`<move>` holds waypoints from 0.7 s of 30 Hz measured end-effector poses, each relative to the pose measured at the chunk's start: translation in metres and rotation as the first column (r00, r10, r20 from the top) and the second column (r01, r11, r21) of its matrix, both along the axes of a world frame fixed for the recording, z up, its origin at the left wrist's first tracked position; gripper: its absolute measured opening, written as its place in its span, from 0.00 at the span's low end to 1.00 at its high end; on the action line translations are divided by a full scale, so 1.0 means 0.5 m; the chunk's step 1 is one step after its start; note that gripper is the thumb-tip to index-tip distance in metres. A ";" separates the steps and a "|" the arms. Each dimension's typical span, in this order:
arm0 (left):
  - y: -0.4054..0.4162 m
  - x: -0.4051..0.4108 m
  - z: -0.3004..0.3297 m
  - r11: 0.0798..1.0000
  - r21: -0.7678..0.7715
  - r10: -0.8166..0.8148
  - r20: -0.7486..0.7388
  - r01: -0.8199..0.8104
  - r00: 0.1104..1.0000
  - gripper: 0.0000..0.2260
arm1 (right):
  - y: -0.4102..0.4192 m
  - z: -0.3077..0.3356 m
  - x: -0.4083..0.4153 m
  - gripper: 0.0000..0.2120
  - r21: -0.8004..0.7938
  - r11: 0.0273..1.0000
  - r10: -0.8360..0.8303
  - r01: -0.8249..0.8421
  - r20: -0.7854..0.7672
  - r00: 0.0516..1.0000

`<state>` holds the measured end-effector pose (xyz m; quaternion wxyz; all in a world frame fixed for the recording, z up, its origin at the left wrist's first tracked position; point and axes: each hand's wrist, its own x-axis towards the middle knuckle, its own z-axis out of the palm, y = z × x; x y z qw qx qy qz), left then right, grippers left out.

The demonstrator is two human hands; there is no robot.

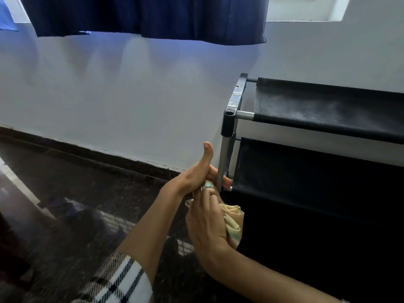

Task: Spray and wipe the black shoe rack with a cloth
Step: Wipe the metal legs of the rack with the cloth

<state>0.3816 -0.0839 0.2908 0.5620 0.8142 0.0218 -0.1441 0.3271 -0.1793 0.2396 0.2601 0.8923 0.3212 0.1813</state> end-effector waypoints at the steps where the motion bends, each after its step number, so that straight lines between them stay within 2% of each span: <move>1: -0.002 0.000 0.000 1.000 -0.006 0.003 0.024 -0.003 1.000 0.51 | -0.006 -0.027 0.004 0.18 -0.020 0.998 0.056 -0.057 -0.061 0.997; 4: -0.006 0.000 -0.005 0.999 -0.018 0.040 0.088 -0.039 0.995 0.49 | -0.066 -0.074 0.011 0.20 0.063 0.964 0.263 -0.257 -0.316 0.911; 5: -0.007 -0.001 -0.008 0.999 -0.017 0.053 0.098 -0.052 0.994 0.49 | -0.095 -0.089 0.018 0.21 0.146 0.931 0.364 -0.334 -0.346 0.865; 6: -0.006 -0.002 -0.011 0.998 -0.016 0.062 0.106 -0.060 0.992 0.49 | -0.120 -0.102 0.027 0.22 0.294 0.879 0.461 -0.375 -0.328 0.824; 7: -0.006 -0.002 -0.013 0.998 -0.015 0.067 0.114 -0.065 0.991 0.49 | -0.145 -0.121 0.037 0.21 0.429 0.787 0.563 -0.443 -0.206 0.801; 8: -0.007 -0.001 -0.014 0.998 -0.016 0.069 0.122 -0.067 0.990 0.48 | -0.169 -0.141 0.049 0.19 0.534 0.656 0.639 -0.533 -0.018 0.769; 9: -0.007 0.000 -0.015 0.997 -0.020 0.070 0.127 -0.068 0.989 0.48 | -0.183 -0.153 0.061 0.17 0.617 0.534 0.651 -0.579 0.137 0.747; 10: -0.008 0.001 -0.014 0.997 -0.029 0.073 0.129 -0.070 0.989 0.48 | -0.186 -0.165 0.073 0.15 0.675 0.459 0.629 -0.578 0.213 0.748; 12: -0.010 0.002 -0.014 0.996 -0.047 0.081 0.128 -0.076 0.988 0.48 | -0.174 -0.172 0.092 0.15 0.775 0.412 0.558 -0.479 0.202 0.805; 14: -0.012 0.000 -0.015 0.995 -0.041 0.101 0.133 -0.096 0.986 0.47 | -0.165 -0.181 0.102 0.18 0.820 0.455 0.506 -0.348 0.084 0.859; 16: -0.014 -0.003 -0.016 0.993 -0.042 0.119 0.138 -0.115 0.983 0.46 | -0.178 -0.195 0.099 0.25 0.822 0.507 0.525 -0.258 -0.057 0.849; 18: -0.017 -0.007 -0.018 0.990 -0.053 0.135 0.141 -0.128 0.981 0.46 | -0.193 -0.206 0.080 0.27 0.840 0.500 0.562 -0.209 -0.131 0.817; 21: -0.020 -0.012 -0.019 0.988 -0.053 0.155 0.153 -0.148 0.976 0.46 | -0.179 -0.188 0.064 0.20 0.902 0.361 0.602 -0.237 -0.031 0.798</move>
